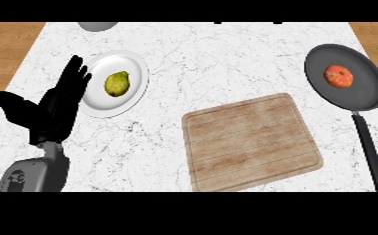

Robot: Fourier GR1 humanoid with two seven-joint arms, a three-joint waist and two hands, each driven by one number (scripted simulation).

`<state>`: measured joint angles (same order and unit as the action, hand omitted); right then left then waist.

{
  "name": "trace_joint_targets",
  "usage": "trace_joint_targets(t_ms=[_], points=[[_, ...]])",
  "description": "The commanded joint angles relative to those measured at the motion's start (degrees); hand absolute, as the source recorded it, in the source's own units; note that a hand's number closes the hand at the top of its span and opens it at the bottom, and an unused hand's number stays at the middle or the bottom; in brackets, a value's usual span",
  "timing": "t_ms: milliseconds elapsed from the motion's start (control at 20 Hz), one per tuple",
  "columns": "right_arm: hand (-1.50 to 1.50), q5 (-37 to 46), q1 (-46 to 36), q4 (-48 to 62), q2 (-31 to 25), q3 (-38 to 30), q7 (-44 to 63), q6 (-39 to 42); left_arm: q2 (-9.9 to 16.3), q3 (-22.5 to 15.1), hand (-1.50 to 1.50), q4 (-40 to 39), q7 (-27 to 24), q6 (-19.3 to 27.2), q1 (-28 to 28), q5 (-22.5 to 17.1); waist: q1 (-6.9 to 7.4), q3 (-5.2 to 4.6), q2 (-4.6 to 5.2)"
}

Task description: Pick the squash from the cutting board and place it in the pan

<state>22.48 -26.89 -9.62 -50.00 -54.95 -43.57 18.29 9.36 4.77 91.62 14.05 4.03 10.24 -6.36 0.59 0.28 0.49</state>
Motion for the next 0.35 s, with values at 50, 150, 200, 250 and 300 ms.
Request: trace_joint_targets(t_ms=[50, 150, 200, 250, 300], points=[[-1.50, -2.05, 4.58, -1.16, -0.08, 0.36, -3.56, 3.46, -0.61, -0.55, 0.00, -1.11, -0.18, 0.25, 0.67, 0.88, 0.15, -0.04, -0.07], [-1.50, -1.66, 5.54, -1.80, -1.67, 1.38, -3.09, 4.11, 1.56, 1.02, 0.00, 3.72, 3.03, -1.19, -1.73, -1.12, 0.45, -0.04, -0.17], [-1.50, -2.19, 4.31, -1.48, -1.64, 0.97, -2.22, 3.07, 1.21, 1.32, 0.00, -0.88, -0.50, -2.31, -0.14, -1.31, 0.45, 0.00, 0.02], [-1.50, -2.81, 6.26, -2.28, -1.71, 1.25, -3.85, 3.76, 0.51, 1.46, 0.00, -1.00, -1.91, -1.79, -1.58, -0.90, 0.13, -0.08, -0.13], [-1.50, -2.86, 7.28, -1.96, 1.03, 1.28, -6.52, 2.27, -0.06, 0.37, 0.00, -2.39, -2.44, -2.31, -0.78, -0.58, 0.07, -0.04, -0.06]])
